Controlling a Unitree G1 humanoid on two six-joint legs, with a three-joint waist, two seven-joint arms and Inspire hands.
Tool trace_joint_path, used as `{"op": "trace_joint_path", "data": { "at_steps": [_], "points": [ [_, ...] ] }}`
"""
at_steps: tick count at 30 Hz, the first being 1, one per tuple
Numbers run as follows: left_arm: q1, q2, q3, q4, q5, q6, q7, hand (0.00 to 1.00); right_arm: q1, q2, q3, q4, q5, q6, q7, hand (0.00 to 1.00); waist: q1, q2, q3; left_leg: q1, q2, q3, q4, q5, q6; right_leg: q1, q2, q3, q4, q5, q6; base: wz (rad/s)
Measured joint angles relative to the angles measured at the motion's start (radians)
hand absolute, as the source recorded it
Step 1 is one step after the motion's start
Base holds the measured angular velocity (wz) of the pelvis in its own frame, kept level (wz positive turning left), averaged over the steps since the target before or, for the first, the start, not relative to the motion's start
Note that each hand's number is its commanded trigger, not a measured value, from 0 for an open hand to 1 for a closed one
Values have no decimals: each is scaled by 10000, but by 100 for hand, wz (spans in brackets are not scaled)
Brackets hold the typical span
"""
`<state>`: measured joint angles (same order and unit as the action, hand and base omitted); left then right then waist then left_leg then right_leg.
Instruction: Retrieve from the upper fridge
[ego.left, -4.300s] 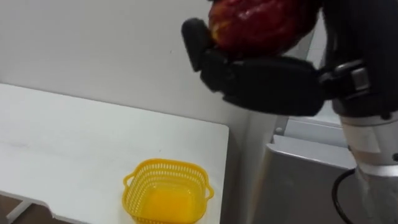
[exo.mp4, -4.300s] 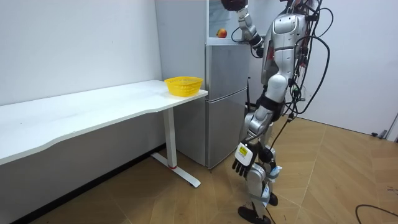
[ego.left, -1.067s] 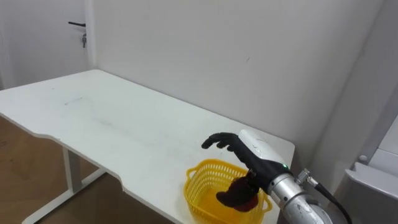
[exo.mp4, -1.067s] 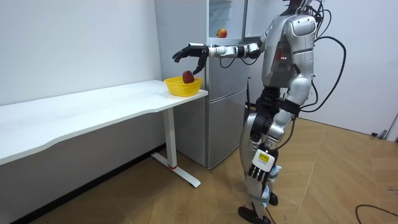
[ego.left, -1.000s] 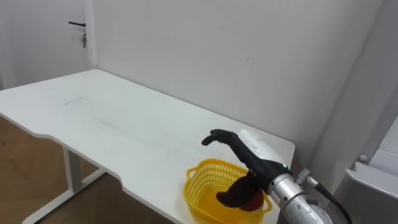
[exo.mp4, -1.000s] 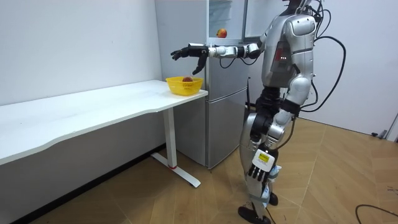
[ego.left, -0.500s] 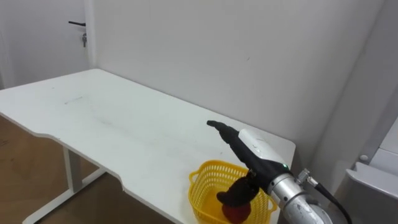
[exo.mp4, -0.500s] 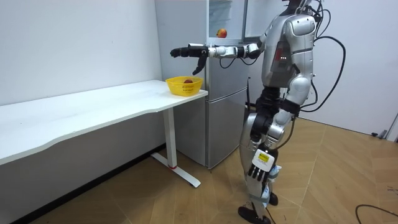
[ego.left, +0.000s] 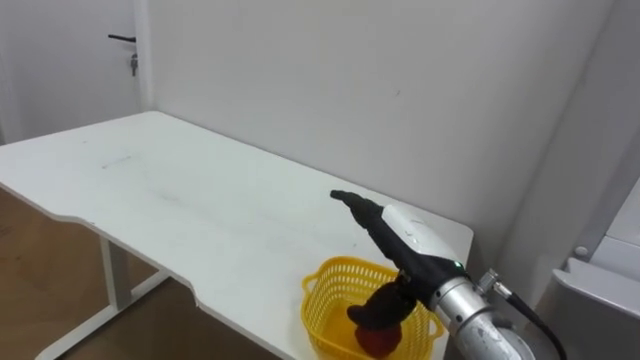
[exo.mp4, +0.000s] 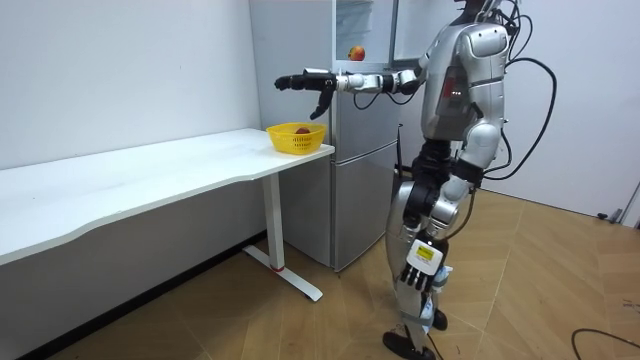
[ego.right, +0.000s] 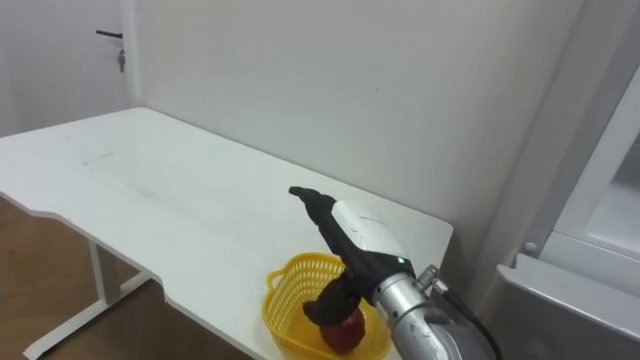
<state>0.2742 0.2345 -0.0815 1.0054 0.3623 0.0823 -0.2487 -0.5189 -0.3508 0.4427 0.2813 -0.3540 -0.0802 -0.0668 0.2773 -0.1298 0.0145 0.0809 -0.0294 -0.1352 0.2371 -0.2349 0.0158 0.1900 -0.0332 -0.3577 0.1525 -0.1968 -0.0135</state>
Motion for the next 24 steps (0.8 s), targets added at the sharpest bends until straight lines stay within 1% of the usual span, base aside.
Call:
{"op": "trace_joint_path", "data": {
  "at_steps": [2, 4, 5, 6, 7, 8, 9, 11, 12, 13, 15, 16, 18, 19, 20, 21, 22, 24],
  "points": [
    [61, -71, -8, -20, -9, 1, 7, 0, 2, -1, -171, -232, 345, -87, -1, 0, -54, 60, -2, 0, -1, 1, 0, 0, 0, -1, 5, 4, 0, 0, 0, 0],
    [82, -136, -8, -106, 3, 3, 25, 0, 3, -1, -408, -494, 504, -142, -58, 0, -171, 117, -25, -5, -4, 9, 2, 0, 0, -8, -1, 2, -1, 0, 0, 0],
    [107, -161, -6, -181, 9, -4, 61, 0, 18, 0, -482, -801, 735, -143, -115, 0, -274, 175, -47, -7, 1, 28, 16, 0, 0, -14, 2, -2, 0, 1, 0, 0],
    [109, -181, 0, -161, 11, -2, 68, 0, 256, 59, -763, -1351, 743, -149, -132, 0, -321, 248, -90, -2, 3, 81, 17, 0, 0, -20, 10, 52, -11, 0, 0, -3],
    [116, -190, 4, -161, 10, -3, 71, 0, 414, 133, -925, -1679, 740, -170, -197, 0, -341, 290, -113, 7, 2, 93, 18, 0, 0, -21, 15, 65, -13, 1, 0, -8],
    [113, -202, 7, -142, 10, -6, 95, 0, 716, 295, -1218, -2197, 745, -290, -323, 0, -435, 374, -145, 36, 5, 145, 14, 6, 8, -21, 5, 111, -13, 1, 0, -11],
    [176, -203, 11, -126, 10, -16, 147, 0, 918, 340, -1366, -2620, 747, -357, -457, 0, -503, 462, -173, 91, 14, 231, 9, 9, 12, -14, -2, 195, -10, 0, 0, -16],
    [208, -205, 22, -128, 9, -98, 267, 0, 1182, 334, -1592, -3169, 832, -466, -628, 0, -558, 569, -160, 190, 34, 399, -28, 12, 17, 4, 0, 351, -3, 0, 1, -27],
    [238, -206, 26, -128, 7, -193, 386, 0, 1320, 332, -1715, -3484, 832, -524, -783, 0, -627, 636, -172, 213, 49, 522, -32, 12, 17, -14, 3, 474, -5, 0, 1, -29],
    [242, -215, 54, -126, 7, -247, 434, 0, 1433, 335, -1826, -3698, 819, -560, -862, 0, -688, 656, -157, 232, 51, 546, -40, 12, 17, -15, 6, 519, -4, 0, 1, -17],
    [276, -302, 323, -24, 0, -451, 631, 0, 2005, 334, -2335, -4492, 920, -750, -1206, 0, -910, 697, -131, 267, 59, 570, -87, 12, 20, -16, 47, 557, 7, 0, 2, -6],
    [291, -311, 344, -31, 0, -460, 650, 0, 2109, 335, -2427, -4664, 1002, -763, -1320, 0, -966, 711, -125, 274, 66, 591, -88, 12, 20, -15, 50, 566, 12, 1, 2, -7],
    [303, -321, 355, -20, -16, -464, 676, 0, 2368, 335, -2756, -5197, 1500, -832, -1686, 0, -1200, 729, -117, 305, 96, 669, -157, 10, 17, -15, 70, 583, 28, 1, 1, -9],
    [337, -328, 354, -20, -17, -464, 676, 0, 2386, 335, -2808, -5298, 1606, -837, -1773, 0, -1236, 738, -116, 319, 110, 696, -167, 9, 16, -15, 77, 605, 32, 1, 1, -12],
    [361, -342, 354, -20, -41, -465, 675, 0, 2399, 336, -2901, -5443, 1774, -895, -1863, 0, -1371, 749, -119, 343, 135, 748, -180, 8, 14, -24, 88, 668, 52, 1, 0, -13],
    [318, -356, 354, -23, -73, -479, 668, 0, 2499, 336, -3061, -5656, 1880, -990, -1888, 0, -1449, 753, -132, 348, 158, 804, -191, 8, 12, -87, 104, 777, 105, 2, -1, -14],
    [286, -371, 365, -26, -75, -503, 674, 0, 2553, 337, -3132, -5766, 1856, -1066, -1939, 0, -1453, 764, -139, 345, 170, 837, -200, 8, 11, -147, 118, 824, 178, 1, -2, -16],
    [362, -435, 383, 98, -65, -676, 690, 0, 2865, 345, -3460, -6210, 1840, -1380, -2058, 0, -1579, 823, -153, 375, 180, 953, -230, 9, 12, -170, 119, 883, 194, 3, -5, -14]
  ]
}}
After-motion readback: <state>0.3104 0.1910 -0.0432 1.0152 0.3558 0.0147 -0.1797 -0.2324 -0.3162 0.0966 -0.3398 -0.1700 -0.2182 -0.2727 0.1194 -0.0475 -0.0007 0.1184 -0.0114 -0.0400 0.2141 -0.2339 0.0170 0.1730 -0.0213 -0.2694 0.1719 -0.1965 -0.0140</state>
